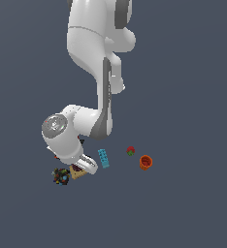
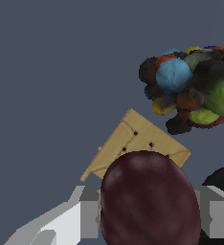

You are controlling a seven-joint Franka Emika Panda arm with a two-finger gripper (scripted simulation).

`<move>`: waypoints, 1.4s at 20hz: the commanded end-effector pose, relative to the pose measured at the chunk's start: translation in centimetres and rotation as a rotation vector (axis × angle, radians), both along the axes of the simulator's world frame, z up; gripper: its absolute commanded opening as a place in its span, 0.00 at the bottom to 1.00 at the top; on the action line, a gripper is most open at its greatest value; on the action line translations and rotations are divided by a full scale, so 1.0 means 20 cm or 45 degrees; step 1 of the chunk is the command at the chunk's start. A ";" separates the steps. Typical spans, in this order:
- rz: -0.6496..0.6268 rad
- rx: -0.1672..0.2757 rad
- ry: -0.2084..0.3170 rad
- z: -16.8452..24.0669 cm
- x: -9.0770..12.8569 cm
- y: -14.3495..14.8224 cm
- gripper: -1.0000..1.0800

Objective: Pick up a designated object from a clutter of objects.

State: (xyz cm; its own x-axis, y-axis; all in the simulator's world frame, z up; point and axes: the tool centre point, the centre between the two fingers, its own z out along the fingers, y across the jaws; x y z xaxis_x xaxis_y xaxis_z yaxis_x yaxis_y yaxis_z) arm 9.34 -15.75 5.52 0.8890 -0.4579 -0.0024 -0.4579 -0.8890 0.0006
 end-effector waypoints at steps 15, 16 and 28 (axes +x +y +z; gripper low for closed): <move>0.000 0.000 -0.003 0.60 -0.06 0.18 0.00; -0.001 0.000 -0.003 0.66 -0.07 0.20 0.00; -0.001 -0.002 -0.003 1.31 -0.12 0.39 0.00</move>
